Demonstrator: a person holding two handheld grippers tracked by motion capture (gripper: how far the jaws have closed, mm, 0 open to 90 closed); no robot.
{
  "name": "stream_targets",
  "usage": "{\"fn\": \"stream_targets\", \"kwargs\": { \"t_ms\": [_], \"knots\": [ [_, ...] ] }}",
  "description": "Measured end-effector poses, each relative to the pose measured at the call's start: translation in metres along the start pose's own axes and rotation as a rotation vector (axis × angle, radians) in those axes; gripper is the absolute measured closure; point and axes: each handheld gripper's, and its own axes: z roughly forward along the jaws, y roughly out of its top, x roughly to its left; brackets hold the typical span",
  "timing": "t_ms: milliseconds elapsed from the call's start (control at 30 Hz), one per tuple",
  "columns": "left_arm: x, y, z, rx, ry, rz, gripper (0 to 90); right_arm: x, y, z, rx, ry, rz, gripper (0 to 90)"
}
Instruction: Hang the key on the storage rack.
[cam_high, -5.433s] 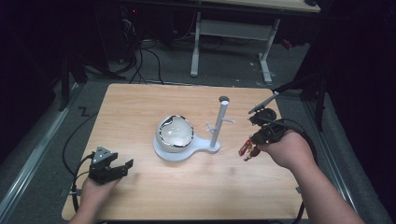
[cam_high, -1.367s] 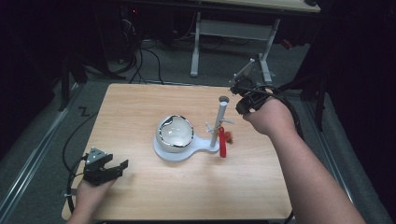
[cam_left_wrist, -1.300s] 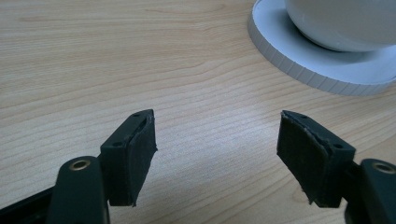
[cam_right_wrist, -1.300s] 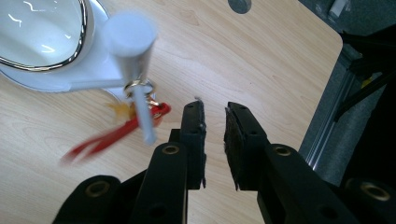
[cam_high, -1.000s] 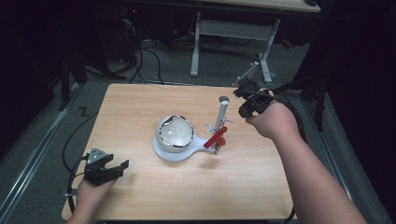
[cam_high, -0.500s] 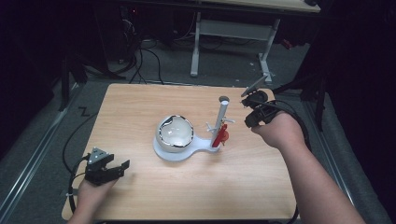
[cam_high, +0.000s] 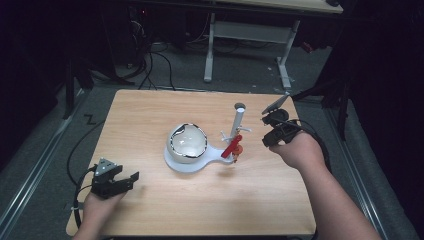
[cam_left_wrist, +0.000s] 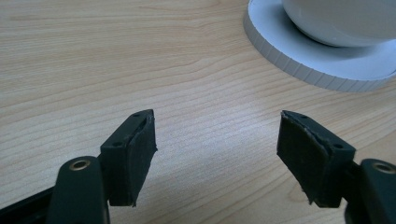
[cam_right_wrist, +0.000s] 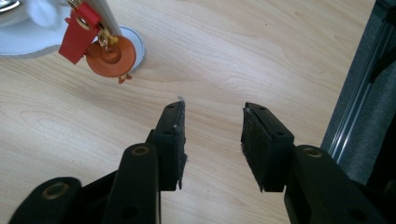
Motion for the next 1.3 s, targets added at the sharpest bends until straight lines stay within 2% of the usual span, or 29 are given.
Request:
{"fn": "stream_targets", "kwargs": {
  "t_ms": [133, 400, 800, 833, 1067, 1100, 1233, 1267, 1300],
  "knots": [
    [-0.001, 0.000, 0.001, 0.005, -0.004, 0.004, 28.7, 0.000, -0.010, 0.018, 0.027, 0.010, 0.015, 56.2],
    [-0.002, 0.000, 0.002, 0.006, -0.008, 0.008, 28.7, -0.002, -0.032, 0.050, 0.044, 0.016, 0.053, 53.3],
    [-0.004, -0.001, 0.004, 0.017, -0.010, 0.017, 28.7, -0.008, -0.074, 0.088, 0.014, 0.030, 0.131, 51.9],
    [-0.004, -0.001, 0.004, 0.020, -0.010, 0.017, 28.7, -0.008, -0.084, 0.096, -0.005, 0.030, 0.147, 51.9],
    [-0.005, -0.002, 0.006, 0.030, -0.012, 0.021, 28.9, -0.005, -0.107, 0.110, -0.080, 0.043, 0.185, 51.9],
    [-0.006, -0.002, 0.006, 0.035, -0.013, 0.024, 29.0, -0.003, -0.115, 0.114, -0.120, 0.034, 0.197, 51.9],
    [-0.007, -0.002, 0.007, 0.040, -0.017, 0.026, 29.0, 0.003, -0.129, 0.122, -0.196, 0.034, 0.219, 51.7],
    [-0.007, -0.002, 0.007, 0.040, -0.017, 0.026, 29.1, 0.003, -0.129, 0.122, -0.196, 0.034, 0.219, 51.7],
    [-0.008, -0.002, 0.008, 0.039, -0.019, 0.025, 29.1, 0.006, -0.137, 0.127, -0.235, 0.062, 0.232, 50.8]
  ]
}}
